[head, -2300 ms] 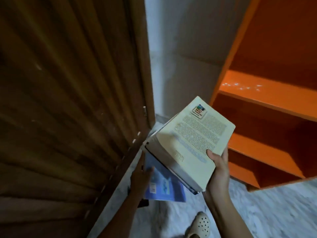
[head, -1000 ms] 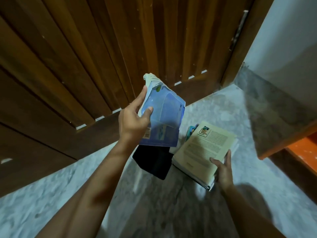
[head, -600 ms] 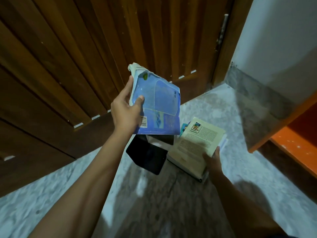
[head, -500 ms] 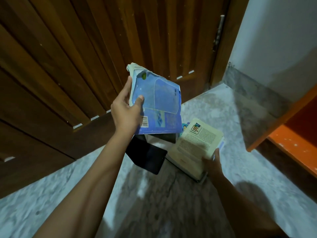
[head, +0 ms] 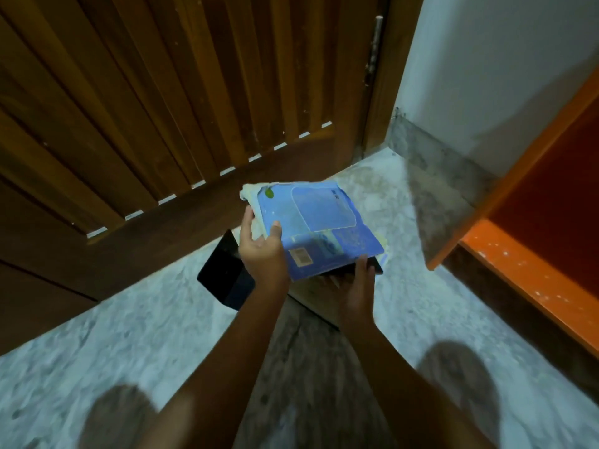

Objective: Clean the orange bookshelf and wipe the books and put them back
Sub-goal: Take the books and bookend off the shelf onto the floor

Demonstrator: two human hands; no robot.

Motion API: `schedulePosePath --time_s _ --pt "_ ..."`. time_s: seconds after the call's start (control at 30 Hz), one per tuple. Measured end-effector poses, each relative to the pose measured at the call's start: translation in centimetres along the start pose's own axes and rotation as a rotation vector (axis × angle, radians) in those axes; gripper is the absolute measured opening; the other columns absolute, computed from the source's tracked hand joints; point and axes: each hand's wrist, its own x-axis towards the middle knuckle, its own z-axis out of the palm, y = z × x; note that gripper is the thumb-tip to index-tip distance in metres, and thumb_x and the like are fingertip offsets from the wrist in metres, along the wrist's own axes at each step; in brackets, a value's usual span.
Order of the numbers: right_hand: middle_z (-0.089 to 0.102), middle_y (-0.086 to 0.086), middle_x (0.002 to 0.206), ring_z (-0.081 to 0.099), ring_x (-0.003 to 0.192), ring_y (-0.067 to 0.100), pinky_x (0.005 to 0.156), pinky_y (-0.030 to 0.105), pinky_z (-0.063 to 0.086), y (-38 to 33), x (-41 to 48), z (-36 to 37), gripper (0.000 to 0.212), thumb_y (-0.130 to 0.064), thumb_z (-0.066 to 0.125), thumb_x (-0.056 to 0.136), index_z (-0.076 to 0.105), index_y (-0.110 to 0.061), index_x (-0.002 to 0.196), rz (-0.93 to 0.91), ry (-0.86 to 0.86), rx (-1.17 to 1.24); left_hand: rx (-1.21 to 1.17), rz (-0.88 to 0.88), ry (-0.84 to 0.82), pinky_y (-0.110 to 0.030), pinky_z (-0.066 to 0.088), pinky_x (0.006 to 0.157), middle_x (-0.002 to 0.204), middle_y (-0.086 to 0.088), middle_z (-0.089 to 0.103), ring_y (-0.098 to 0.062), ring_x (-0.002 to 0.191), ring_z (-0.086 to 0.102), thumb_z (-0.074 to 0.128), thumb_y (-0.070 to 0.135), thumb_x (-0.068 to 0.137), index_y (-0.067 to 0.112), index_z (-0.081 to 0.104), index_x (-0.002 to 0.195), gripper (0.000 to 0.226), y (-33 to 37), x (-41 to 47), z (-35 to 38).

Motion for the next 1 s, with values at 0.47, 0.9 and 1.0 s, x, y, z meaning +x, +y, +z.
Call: schedulePosePath --time_s 0.47,0.9,1.0 --pt "0.049 0.009 0.133 0.053 0.117 0.034 0.089 0.06 0.049 -1.2 5.6 -4.8 0.074 0.007 0.055 0.072 0.03 -0.026 0.133 -0.159 -0.039 -0.447 0.243 -0.235 -0.266 -0.04 0.055 0.073 0.13 -0.024 0.052 -0.042 0.11 0.056 0.048 -0.008 0.092 0.0 0.035 0.139 0.05 -9.0 -0.6 -4.0" --pt "0.05 0.009 0.131 0.053 0.116 0.029 0.095 0.054 0.047 -2.5 7.6 -5.6 0.07 -0.027 0.059 0.07 0.034 -0.019 0.135 -0.249 -0.113 -0.924 0.647 -0.178 -0.585 -0.043 0.034 0.111 0.146 -0.009 0.039 -0.024 0.135 0.038 0.06 0.043 0.089 0.006 0.034 0.143 0.07 -10.1 3.1 -4.5" --pt "0.038 0.014 0.138 0.044 0.125 0.028 0.099 0.034 0.048 -1.7 6.2 -5.5 0.084 -0.04 0.061 0.069 0.027 -0.006 0.138 -0.26 -0.118 -0.941 0.708 -0.144 -0.568 -0.031 0.031 0.11 0.142 -0.005 0.038 -0.019 0.133 0.034 0.053 0.019 0.095 0.004 0.032 0.142 0.053 -10.0 2.3 -4.6"
